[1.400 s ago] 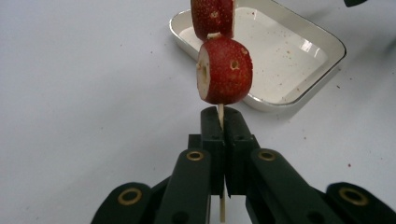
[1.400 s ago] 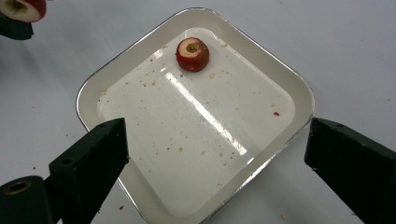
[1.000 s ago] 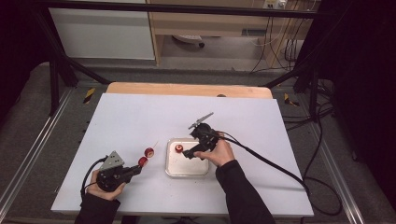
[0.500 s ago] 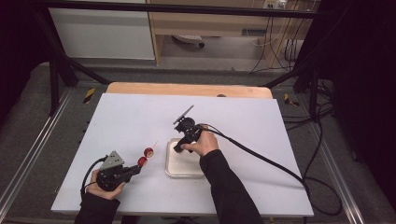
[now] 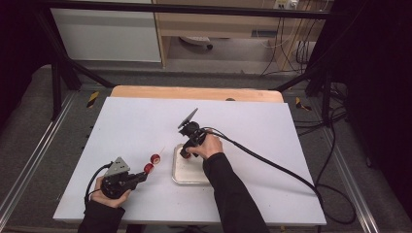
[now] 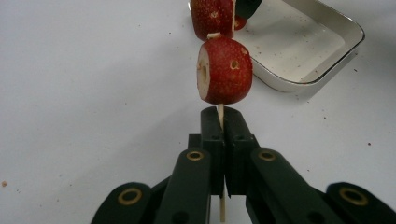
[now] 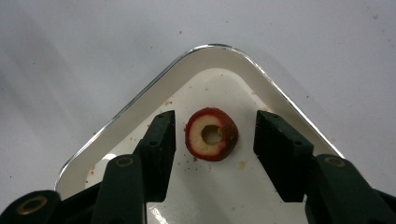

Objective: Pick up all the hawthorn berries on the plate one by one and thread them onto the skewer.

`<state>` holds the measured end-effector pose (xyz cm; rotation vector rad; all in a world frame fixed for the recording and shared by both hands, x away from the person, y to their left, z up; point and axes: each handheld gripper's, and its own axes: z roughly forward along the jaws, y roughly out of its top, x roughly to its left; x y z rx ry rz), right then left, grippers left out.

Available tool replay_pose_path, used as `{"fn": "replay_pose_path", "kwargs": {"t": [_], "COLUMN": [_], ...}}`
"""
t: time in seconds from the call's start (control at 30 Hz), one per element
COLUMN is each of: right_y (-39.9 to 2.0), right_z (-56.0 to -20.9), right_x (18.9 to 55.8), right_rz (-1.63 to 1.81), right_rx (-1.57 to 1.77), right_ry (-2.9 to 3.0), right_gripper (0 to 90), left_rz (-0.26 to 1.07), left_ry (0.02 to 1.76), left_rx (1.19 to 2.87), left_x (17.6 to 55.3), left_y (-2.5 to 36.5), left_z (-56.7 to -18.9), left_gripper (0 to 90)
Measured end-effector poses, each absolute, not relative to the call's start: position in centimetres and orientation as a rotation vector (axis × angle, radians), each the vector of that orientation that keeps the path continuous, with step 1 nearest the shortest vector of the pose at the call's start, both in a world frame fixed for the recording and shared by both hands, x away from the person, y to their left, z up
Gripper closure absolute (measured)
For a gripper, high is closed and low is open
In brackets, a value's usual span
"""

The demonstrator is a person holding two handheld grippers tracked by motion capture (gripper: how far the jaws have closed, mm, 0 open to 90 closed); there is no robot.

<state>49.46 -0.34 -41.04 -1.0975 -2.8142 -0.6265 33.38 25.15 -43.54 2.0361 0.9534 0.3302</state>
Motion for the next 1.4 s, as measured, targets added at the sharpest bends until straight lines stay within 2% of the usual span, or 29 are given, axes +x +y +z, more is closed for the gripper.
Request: {"fn": "replay_pose_path", "kwargs": {"t": [0.53, 0.93, 1.4], "right_y": [0.0, -0.4, -3.2], "right_z": [-41.6, -40.8, -37.7], "right_x": [49.6, 49.4, 46.5], "right_rz": [-0.601, -0.641, -0.823], "right_rx": [-1.109, -1.14, -1.151], "right_ry": [-2.794, -2.779, -2.761], "right_gripper": [60.6, 61.2, 61.5], "left_rz": [0.326, 0.328, 0.337], "left_ry": [0.951, 0.946, 0.925], "left_rx": [2.041, 2.043, 2.049], "left_x": [33.4, 33.3, 33.0], "left_y": [25.0, 25.0, 24.2], "left_z": [-43.6, -43.6, -43.4], "left_gripper": [88.0, 88.0, 88.0]}}
